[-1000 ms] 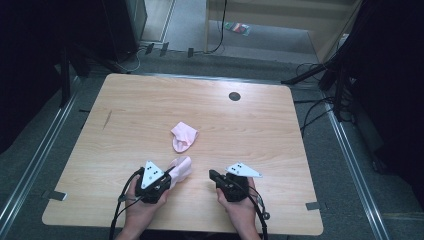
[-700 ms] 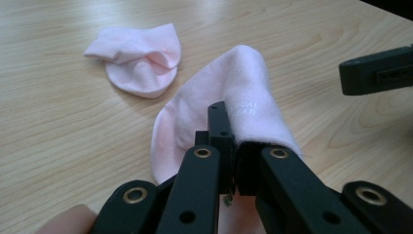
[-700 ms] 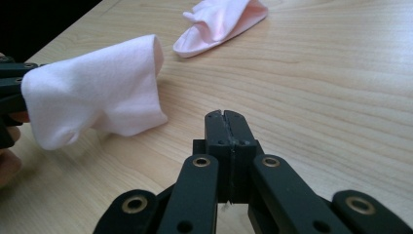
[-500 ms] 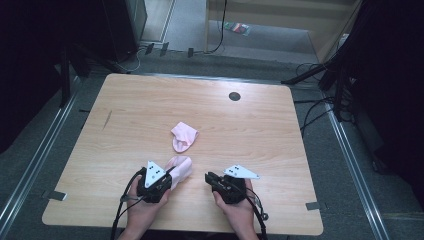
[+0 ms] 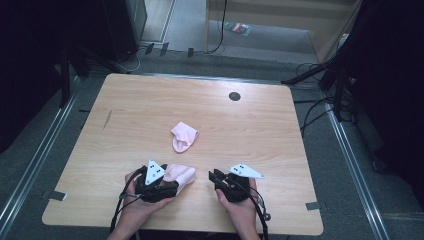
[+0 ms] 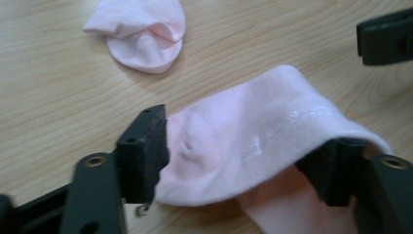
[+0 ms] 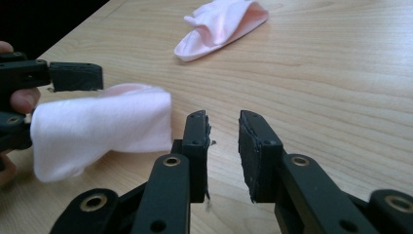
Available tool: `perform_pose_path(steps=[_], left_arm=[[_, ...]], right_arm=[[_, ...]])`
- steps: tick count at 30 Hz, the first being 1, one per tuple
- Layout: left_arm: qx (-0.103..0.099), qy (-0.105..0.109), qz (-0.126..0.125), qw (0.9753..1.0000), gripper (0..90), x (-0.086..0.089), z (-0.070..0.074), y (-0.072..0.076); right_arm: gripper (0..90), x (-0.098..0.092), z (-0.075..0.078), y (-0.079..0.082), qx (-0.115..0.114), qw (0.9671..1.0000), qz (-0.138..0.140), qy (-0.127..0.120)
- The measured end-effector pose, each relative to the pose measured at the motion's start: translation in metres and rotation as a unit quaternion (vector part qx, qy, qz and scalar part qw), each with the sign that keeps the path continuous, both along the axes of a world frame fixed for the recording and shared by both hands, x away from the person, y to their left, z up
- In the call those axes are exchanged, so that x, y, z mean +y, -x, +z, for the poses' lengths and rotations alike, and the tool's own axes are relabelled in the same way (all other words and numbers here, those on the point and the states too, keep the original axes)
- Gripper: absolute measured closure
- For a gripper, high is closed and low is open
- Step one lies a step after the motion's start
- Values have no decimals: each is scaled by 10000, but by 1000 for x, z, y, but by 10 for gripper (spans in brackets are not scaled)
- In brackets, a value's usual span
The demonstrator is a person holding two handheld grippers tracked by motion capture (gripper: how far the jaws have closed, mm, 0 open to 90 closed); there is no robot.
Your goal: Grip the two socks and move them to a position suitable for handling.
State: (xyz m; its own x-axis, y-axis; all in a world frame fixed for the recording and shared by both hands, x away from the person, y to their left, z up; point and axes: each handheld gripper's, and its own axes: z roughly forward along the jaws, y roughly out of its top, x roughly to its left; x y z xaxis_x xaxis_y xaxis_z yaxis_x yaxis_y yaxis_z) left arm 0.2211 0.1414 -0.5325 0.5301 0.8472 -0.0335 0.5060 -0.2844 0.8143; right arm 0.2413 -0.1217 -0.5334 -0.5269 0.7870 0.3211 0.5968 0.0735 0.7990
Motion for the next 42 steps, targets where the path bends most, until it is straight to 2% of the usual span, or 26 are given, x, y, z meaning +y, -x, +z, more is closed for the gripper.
perform_pose_path(steps=[2, 5, 8, 9, 11, 14, 17, 19, 22, 25, 27, 29, 31, 33, 35, 37, 39, 40, 42], left_arm=[[37, 22, -97, 9999, 248, 5, 0, -1], [138, 163, -156, 9997, 199, 13, 1, -2], [176, 104, -195, 9996, 180, 19, 3, -3], [211, 148, -184, 9995, 183, 20, 3, -3], [177, 156, -126, 9996, 212, 21, 0, -3], [92, 135, -38, 9999, 317, 20, -1, -2], [12, 307, -133, 9994, 475, 20, -1, -1], [8, 297, -140, 9995, 596, 18, -2, -1], [58, 156, -55, 9998, 738, 13, -5, -3], [231, 96, -33, 9997, 815, 10, -9, -7], [329, 129, -48, 9994, 843, 10, -11, -9], [367, 174, -45, 9992, 862, 11, -11, -9], [384, 202, -52, 9990, 881, 11, -11, -9], [446, 210, -119, 9987, 887, 11, -12, -9], [477, 216, -156, 9985, 891, 9, -14, -9], [466, 201, -197, 9985, 892, 7, -14, -9], [444, 201, -188, 9986, 892, 7, -13, -8], [441, 191, -208, 9986, 892, 7, -13, -7], [418, 162, -226, 9987, 892, 8, -13, -7]], right_arm=[[736, -1, 1, 0, 6, 10000, -27, -11], [728, 0, 0, 0, 27, 10000, -61, -34], [705, 4, -1, 1, 53, 10000, -22, -37], [699, 6, -1, 2, 76, 10000, 3, -35], [677, 13, -2, 5, 96, 9998, 155, -15], [624, 28, -5, 9, 152, 9988, 463, 27], [559, 38, -8, 10, 236, 9973, 690, 73], [516, 42, -10, 11, 242, 9967, 776, 78], [469, 49, -9, 15, 220, 9964, 813, 106], [440, 55, -9, 20, 186, 9960, 848, 233], [411, 59, -11, 20, 203, 9959, 741, 470], [405, 58, -13, 15, 386, 9964, 519, 542], [412, 58, -14, 10, 473, 9959, 448, 627], [441, 61, -13, 7, 411, 9952, 643, 614], [470, 66, -12, 6, 279, 9932, 880, 704], [573, 70, -11, 5, 199, 9922, 935, 795], [760, 71, -12, 3, 162, 9911, 990, 871], [818, 70, -11, 3, 168, 9911, 958, 909], [843, 65, -10, 1, 181, 9905, 995, 928]])
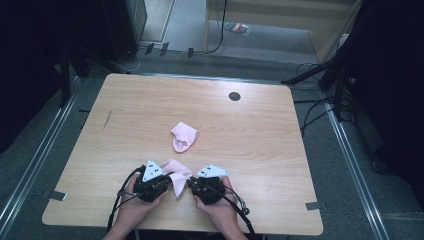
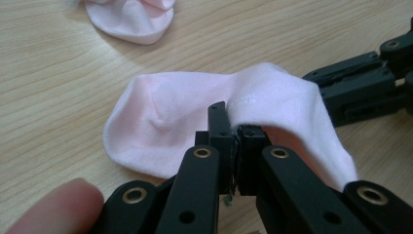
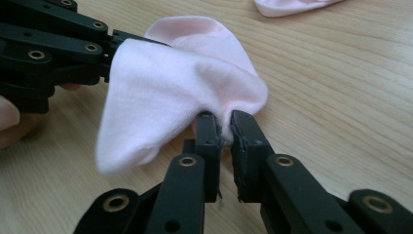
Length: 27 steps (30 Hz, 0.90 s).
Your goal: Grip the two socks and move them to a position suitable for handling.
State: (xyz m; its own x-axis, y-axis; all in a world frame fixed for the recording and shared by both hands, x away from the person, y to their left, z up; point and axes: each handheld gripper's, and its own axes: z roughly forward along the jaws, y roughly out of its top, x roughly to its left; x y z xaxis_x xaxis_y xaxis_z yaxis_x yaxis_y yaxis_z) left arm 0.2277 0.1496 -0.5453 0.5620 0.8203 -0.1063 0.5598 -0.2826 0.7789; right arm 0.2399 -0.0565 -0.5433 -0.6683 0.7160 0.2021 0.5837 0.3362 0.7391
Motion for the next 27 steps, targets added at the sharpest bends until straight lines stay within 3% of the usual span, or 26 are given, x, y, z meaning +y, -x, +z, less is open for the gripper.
perform_pose_path(steps=[4, 7, 9, 10, 11, 14, 17, 21, 25, 27], left_arm=[[-19, -48, -83, 10000, 891, -1, 0, 1], [-69, -33, -188, 9998, 843, -2, 2, 4], [-56, -11, -271, 9996, 707, -2, 3, 5], [-69, -12, -306, 9995, 606, -1, 3, 6], [-73, 7, -361, 9993, 561, 2, 3, 6], [-82, 322, -414, 9986, 433, 15, 7, 5], [-111, 647, -459, 9968, 364, 29, 12, 3], [-182, 960, -123, 9951, 361, 40, 17, -4], [-170, 861, 361, 9955, 377, 35, 13, -13], [-137, 838, 525, 9950, 344, 30, 11, -17]], right_arm=[[851, -12, 8, -4, -105, 9999, 57, -2], [848, -20, 18, -8, -358, 9991, 200, 125], [841, -24, 22, -11, -517, 9976, 276, 360], [828, -27, 22, -13, -525, 9974, 294, 391], [804, -30, 22, -15, -520, 9976, 297, 359], [667, -38, 20, -20, -546, 9977, 188, 348], [569, -46, 23, -22, -687, 9970, 213, 294], [516, -59, 31, -22, -635, 9979, 124, 36], [493, -70, 31, -22, -565, 9982, -183, -1], [466, -76, 26, -22, -345, 9978, -509, -233]])
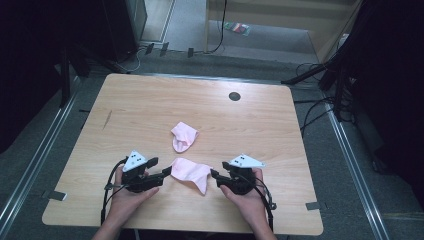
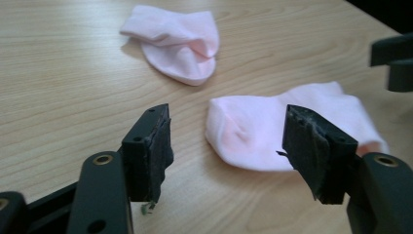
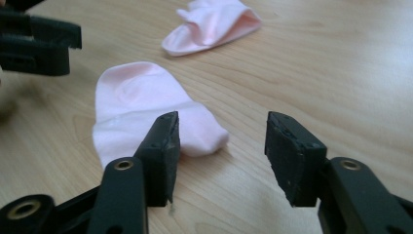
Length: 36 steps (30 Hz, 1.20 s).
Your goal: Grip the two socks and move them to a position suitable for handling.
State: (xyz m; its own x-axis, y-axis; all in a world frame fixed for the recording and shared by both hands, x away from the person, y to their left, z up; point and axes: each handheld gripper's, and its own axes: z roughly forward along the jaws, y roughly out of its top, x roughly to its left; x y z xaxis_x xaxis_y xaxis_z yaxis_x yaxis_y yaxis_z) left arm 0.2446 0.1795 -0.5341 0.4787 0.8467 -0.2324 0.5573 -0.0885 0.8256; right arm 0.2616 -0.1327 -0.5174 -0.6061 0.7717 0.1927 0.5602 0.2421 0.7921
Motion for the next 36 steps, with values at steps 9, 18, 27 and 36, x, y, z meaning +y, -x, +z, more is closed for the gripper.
perform_pose_path(steps=[9, 18, 27, 36], left_arm=[[305, -175, 136, 9993, 419, -11, -13, -14], [691, -336, 76, 9970, 865, -16, -18, -18], [692, -335, -122, 9970, 900, -25, -16, -7], [696, -318, -383, 9963, 900, -41, -18, 9]], right_arm=[[411, 9, -13, 0, 694, 9937, -304, -821], [273, 32, -24, 0, 880, 9919, -732, -557], [875, 34, -23, 6, 502, 9954, -773, -243], [879, 52, -10, 16, -167, 9996, -232, 36]])
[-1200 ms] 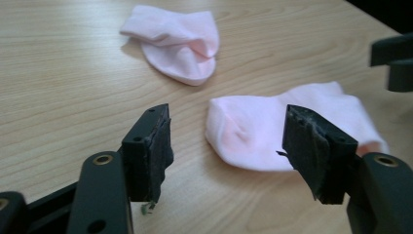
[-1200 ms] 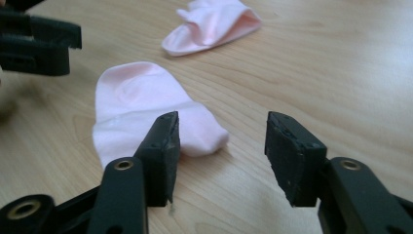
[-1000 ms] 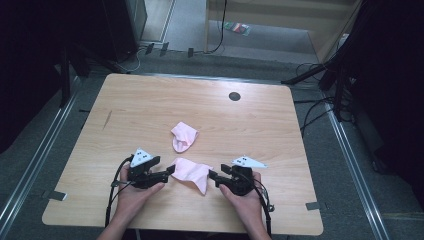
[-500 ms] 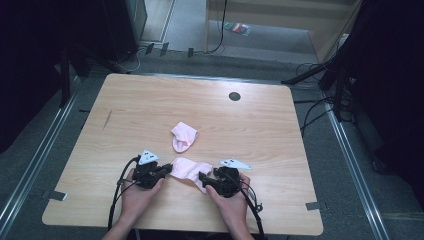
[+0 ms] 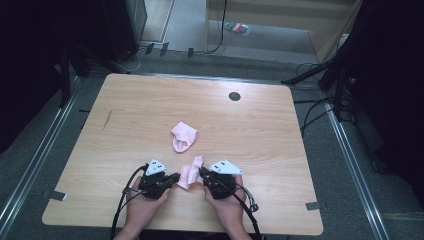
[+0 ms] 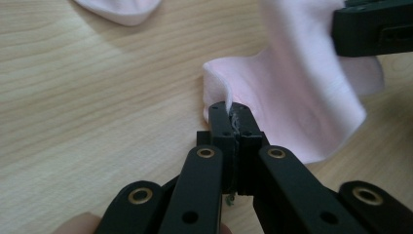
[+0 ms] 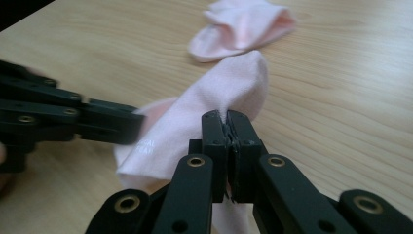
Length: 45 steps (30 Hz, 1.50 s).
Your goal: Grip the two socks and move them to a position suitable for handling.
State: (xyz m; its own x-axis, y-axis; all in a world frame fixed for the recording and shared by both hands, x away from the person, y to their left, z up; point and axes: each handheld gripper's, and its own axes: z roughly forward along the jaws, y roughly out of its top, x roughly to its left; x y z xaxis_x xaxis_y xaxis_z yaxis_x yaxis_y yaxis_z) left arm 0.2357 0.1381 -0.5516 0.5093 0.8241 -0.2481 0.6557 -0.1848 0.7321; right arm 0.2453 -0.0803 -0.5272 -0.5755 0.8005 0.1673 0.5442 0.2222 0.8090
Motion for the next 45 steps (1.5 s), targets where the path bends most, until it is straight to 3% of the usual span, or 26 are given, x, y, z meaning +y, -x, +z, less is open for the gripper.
perform_pose_path(steps=[2, 3, 6, 8, 10, 13, 17, 21, 24, 26, 30, 33, 38, 40, 45], left_arm=[[9, 4, 17, 10000, 900, 0, 0, 1], [15, -13, 16, 10000, 900, 1, 0, 1], [8, -23, 86, 10000, 900, 4, -1, 2], [-17, -63, 105, 9999, 900, 5, -1, 3], [-26, -85, 131, 9999, 900, 6, -1, 3], [-54, -115, 146, 9998, 900, 7, -1, 3], [-65, -111, 197, 9997, 900, 10, -1, 2], [-108, -138, 207, 9996, 900, 10, -1, 3], [-124, -183, 180, 9996, 900, 8, -1, 4], [-161, -189, 163, 9996, 900, 8, -1, 4], [-178, -192, 105, 9996, 900, 6, -2, 5], [-190, -152, -35, 9997, 900, 3, -2, 6], [-256, -208, -265, 9991, 900, -5, -2, 9], [-258, -227, -228, 9991, 900, -5, -2, 10], [-319, -455, 57, 9984, 900, 2, 0, 10]], right_arm=[[817, 9, -2, 0, 32, 9993, 384, 26], [744, 12, -3, -1, 73, 9987, 499, 16], [636, 8, -4, -3, 185, 9976, 570, -334], [592, 2, -1, -3, 145, 9973, 532, -486], [594, -8, 2, -2, 135, 9971, 398, -636], [631, -28, 2, -2, 56, 9966, -133, -809], [657, -45, -6, -4, 325, 9945, -666, -739], [616, -46, -12, -6, 518, 9933, -725, -740], [539, -35, -14, -7, 620, 9947, -413, -714], [504, -26, -16, -8, 627, 9963, -177, -551], [497, -12, -15, -7, 653, 9949, 134, -758], [568, -2, -14, -7, 606, 9950, 315, -727], [769, 6, -15, -12, 530, 9955, 468, -624], [881, 7, -16, -11, 547, 9957, 494, -554], [899, -1, -8, -10, 433, 9975, 388, -407]])
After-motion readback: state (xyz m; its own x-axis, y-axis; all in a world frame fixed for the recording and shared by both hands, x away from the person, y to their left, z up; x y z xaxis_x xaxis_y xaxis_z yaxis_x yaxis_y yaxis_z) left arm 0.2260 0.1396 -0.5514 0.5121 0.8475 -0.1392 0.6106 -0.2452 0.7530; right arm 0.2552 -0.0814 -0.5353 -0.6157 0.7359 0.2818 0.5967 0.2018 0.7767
